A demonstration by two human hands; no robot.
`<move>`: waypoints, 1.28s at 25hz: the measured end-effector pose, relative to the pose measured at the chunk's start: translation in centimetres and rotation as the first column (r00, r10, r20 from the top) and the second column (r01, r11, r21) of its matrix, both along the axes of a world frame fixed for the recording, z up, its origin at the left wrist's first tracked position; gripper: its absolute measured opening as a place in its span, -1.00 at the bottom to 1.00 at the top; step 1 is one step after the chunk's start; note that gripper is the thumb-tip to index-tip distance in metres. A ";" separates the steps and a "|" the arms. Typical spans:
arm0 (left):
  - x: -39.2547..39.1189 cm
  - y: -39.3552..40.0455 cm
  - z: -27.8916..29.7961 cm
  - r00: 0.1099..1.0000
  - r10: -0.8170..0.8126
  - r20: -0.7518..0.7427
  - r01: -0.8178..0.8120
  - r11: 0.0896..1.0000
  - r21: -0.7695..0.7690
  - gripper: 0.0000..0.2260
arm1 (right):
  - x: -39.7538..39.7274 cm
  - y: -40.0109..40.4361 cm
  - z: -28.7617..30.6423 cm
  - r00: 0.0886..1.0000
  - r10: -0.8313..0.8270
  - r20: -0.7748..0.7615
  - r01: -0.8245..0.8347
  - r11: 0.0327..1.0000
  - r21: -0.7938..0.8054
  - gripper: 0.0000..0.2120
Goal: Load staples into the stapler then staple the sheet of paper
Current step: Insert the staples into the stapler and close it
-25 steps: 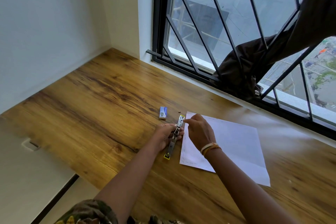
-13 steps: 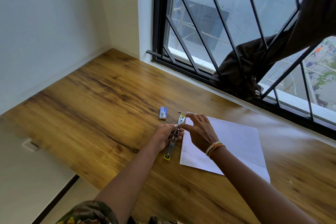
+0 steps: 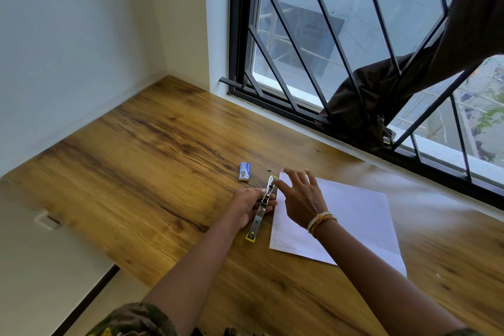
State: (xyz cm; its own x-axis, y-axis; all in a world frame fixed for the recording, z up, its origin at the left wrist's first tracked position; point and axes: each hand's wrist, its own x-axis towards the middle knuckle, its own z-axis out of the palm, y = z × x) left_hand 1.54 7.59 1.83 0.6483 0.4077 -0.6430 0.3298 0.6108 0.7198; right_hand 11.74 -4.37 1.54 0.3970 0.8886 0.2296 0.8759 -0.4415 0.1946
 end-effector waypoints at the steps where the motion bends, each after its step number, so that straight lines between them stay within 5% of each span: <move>1: 0.0 0.0 0.0 1.000 0.000 -0.002 0.000 1.000 -0.003 -0.85 | 0.0 0.0 -0.1 1.000 -0.002 -0.002 0.002 1.000 0.007 -0.48; 6: 0.1 0.1 -0.3 1.000 0.003 -0.015 -0.002 1.000 0.018 -0.84 | 0.4 -0.5 -0.5 0.997 0.073 0.004 -0.072 0.997 -0.021 -0.44; 13: 0.2 0.0 -0.5 1.000 0.002 -0.022 -0.002 1.000 0.022 -0.82 | 0.8 0.2 -0.2 0.998 -0.026 -0.056 0.023 0.999 -0.047 -0.37; 24: 0.3 0.1 -0.8 1.000 0.012 -0.026 -0.012 1.000 0.013 -0.85 | 0.5 -0.5 -1.0 0.988 -0.064 -0.138 0.078 0.993 0.093 -0.33; 28: 0.3 0.2 -0.6 1.000 0.006 -0.002 -0.006 1.000 -0.022 -0.85 | -1.4 -0.3 -0.7 0.949 0.013 -0.315 0.055 0.977 0.206 -0.42; 32: 0.2 0.3 -0.5 0.999 0.026 0.043 -0.025 0.999 -0.036 -0.81 | -3.9 0.5 -0.8 0.797 0.117 -0.592 0.180 0.891 0.418 -0.49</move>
State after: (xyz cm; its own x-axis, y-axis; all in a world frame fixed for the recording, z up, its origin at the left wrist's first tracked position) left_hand 1.71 7.91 1.29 0.6653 0.4018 -0.6292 0.2828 0.6443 0.7105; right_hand 7.79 -3.91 0.73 0.6084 0.7371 0.2943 0.7312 -0.3763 -0.5690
